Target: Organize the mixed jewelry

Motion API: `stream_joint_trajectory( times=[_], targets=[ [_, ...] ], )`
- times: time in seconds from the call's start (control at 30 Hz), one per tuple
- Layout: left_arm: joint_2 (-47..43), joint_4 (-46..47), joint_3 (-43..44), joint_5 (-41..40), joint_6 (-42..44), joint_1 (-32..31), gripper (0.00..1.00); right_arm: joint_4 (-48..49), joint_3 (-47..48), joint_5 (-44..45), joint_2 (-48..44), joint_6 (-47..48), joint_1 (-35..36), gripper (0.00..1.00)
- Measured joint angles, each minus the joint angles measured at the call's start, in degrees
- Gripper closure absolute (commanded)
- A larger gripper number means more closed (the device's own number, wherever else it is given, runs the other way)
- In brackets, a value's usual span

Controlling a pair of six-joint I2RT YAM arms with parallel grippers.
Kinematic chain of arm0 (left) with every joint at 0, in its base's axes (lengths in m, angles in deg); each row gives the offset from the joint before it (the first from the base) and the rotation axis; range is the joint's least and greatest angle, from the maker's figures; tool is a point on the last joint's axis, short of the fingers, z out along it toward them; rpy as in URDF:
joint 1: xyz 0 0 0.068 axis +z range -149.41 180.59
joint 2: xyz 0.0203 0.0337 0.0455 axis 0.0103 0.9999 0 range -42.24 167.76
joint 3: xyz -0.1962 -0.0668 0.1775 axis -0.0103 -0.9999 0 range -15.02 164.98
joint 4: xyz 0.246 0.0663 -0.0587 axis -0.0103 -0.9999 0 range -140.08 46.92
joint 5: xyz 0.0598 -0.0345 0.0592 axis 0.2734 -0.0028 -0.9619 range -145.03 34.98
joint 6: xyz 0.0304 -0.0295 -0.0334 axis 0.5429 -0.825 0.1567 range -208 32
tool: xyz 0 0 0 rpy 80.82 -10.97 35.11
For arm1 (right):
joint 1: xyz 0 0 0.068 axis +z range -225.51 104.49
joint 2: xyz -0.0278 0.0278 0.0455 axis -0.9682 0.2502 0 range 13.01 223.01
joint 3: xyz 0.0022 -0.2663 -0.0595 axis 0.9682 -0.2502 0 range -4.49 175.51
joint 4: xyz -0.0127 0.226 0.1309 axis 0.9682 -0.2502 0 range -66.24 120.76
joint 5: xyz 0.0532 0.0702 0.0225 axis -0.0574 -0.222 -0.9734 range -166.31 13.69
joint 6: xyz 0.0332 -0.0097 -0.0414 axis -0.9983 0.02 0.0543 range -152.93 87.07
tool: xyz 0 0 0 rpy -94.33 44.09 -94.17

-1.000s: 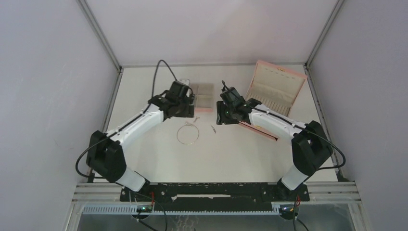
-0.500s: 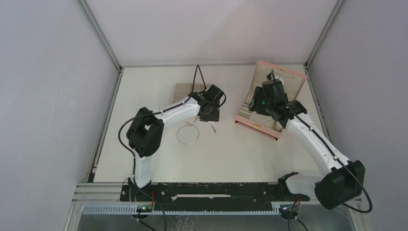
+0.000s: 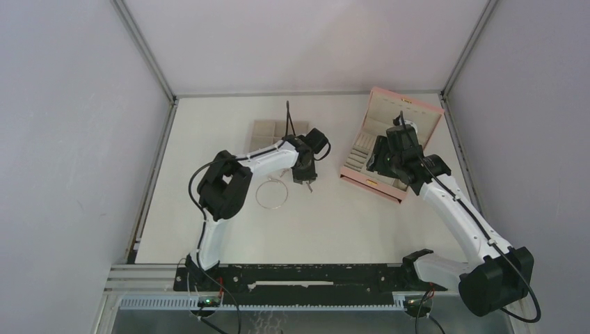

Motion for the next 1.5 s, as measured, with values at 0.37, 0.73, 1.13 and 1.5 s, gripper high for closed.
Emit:
stream_joint_trajectory(
  times=[0.37,0.73,1.13,1.5],
  targets=[
    [0.61,-1.25,2.01,-1.09,-0.90,0.00,0.78,0.04,0.00,-1.53,0.00,0.31,-0.07,0.42],
    [1.29,-1.46,2.99,-1.92,-1.03,0.00,0.80,0.00,0.00,-2.05,0.00,0.68,-0.15,0.42],
    [1.81,-2.60,2.99,-2.43,-1.20,0.00,0.99,-0.04,0.00,-2.21,0.00,0.79,-0.33,0.42],
    [-1.09,2.14,-0.39,1.53,3.10,0.42,1.00,-0.09,0.00,-5.20,-0.72,0.79,-1.49,0.42]
  ],
)
